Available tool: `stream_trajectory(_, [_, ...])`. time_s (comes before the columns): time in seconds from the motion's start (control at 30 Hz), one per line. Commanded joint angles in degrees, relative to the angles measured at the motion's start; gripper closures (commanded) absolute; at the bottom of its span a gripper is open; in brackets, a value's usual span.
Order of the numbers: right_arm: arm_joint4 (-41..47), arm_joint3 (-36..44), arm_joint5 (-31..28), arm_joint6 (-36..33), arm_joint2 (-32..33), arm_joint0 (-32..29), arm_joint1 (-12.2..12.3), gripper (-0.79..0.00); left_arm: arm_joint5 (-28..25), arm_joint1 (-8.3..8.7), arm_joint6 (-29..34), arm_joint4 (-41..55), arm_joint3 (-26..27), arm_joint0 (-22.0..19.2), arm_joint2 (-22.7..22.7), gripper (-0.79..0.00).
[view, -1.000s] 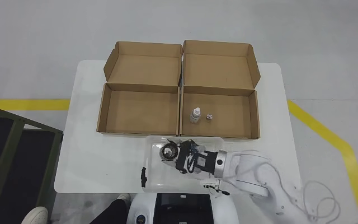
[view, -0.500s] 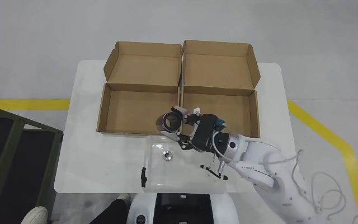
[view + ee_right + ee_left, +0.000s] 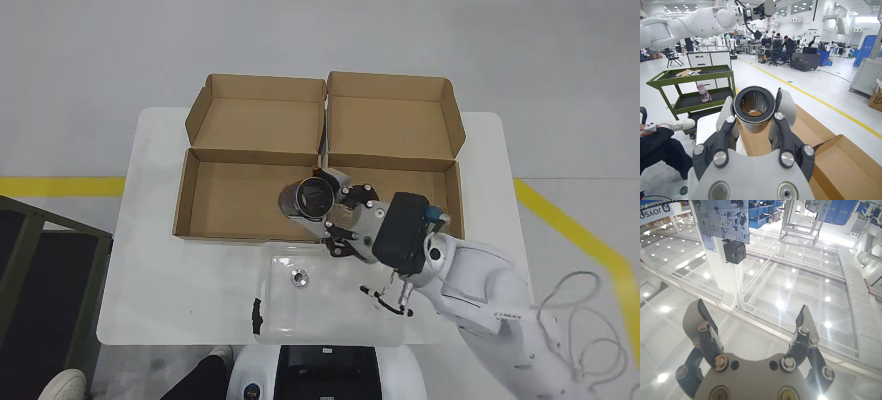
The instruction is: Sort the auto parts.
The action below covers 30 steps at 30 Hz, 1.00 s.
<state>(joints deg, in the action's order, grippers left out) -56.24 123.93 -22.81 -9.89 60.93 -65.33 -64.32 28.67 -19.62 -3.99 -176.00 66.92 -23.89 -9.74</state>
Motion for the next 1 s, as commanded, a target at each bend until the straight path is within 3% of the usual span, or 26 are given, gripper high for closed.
stream_trajectory(0.0, [0.3, -0.2, -0.1, 0.4, 0.5, 0.3, -0.1, 0.0, 0.0, 0.0, 0.0, 0.0, 0.0, 0.0, 0.0, -0.785])
stream_trajectory(0.43, [1.9, -2.0, -2.8, 2.4, 1.4, 1.1, -0.5, 0.0, 0.0, 0.0, 0.0, 0.0, 0.0, 0.0, 0.0, -0.785])
stream_trajectory(0.97, [0.7, -10.4, -5.9, -2.7, -7.2, 0.6, -1.7, 0.0, 0.0, 0.0, 0.0, 0.0, 0.0, 0.0, 0.0, -0.785])
